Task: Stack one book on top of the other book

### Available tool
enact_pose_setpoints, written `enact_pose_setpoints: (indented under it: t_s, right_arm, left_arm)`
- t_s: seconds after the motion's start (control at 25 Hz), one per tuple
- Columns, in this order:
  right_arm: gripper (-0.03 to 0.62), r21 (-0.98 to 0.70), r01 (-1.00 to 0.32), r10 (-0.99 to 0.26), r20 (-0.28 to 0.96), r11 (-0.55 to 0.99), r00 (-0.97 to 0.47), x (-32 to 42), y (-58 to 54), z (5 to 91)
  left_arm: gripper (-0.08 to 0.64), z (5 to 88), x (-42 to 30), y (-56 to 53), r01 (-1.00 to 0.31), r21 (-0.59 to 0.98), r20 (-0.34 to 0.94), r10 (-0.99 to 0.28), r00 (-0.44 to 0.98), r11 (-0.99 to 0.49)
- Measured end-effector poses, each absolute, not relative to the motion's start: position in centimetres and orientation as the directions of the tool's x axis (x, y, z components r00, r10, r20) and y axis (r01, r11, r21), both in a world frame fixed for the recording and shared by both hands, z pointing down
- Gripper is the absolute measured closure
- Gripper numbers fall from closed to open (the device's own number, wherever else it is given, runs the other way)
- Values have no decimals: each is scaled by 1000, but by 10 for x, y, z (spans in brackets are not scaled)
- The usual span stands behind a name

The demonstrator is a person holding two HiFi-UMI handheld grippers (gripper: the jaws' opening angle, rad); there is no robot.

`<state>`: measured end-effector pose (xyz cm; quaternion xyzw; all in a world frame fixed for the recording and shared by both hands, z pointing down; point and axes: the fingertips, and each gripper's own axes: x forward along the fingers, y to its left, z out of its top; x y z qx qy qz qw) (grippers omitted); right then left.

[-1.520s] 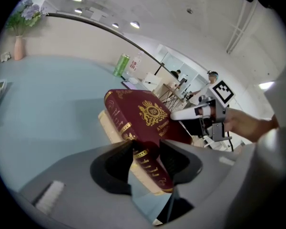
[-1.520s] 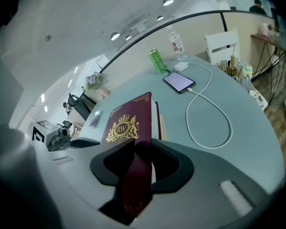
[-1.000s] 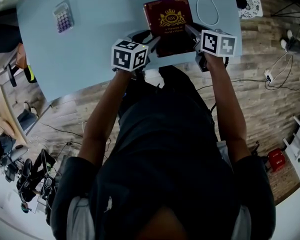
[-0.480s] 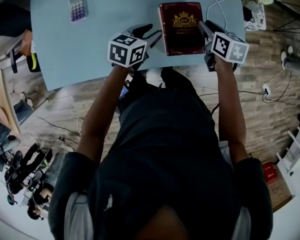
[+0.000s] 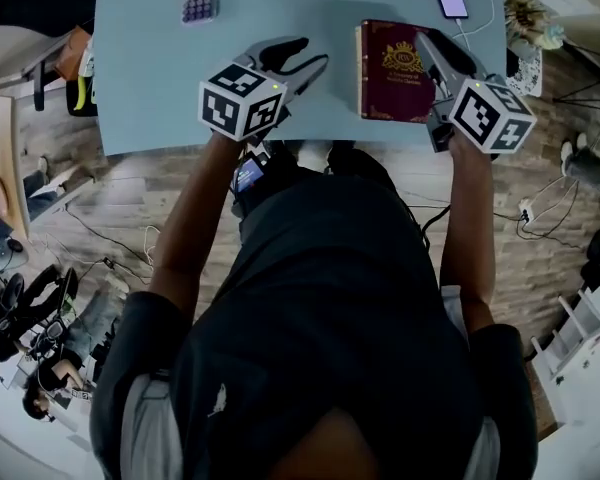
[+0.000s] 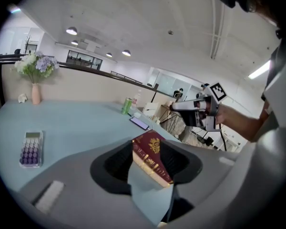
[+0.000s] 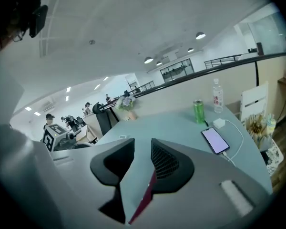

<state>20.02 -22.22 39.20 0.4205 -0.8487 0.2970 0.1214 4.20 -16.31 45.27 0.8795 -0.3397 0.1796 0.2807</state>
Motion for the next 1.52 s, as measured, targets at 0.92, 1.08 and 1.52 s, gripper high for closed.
enact_pose_setpoints:
  t_s: [0.92, 1.08, 1.52]
  right_arm:
    - [525, -179, -596, -537, 289, 783, -792, 43, -159, 243]
    - [525, -168, -593, -532, 301, 787, -791, 28, -143, 235]
    - [526, -156, -611, -553, 299, 776, -778, -2, -123, 230]
  left_arm:
    - [331, 337, -110, -119, -776, 254, 339, -698, 631, -578]
    - [331, 327, -138, -103, -795, 242, 321, -728, 606, -555]
    - [331, 326, -202, -74, -826, 250, 309, -767, 562, -505]
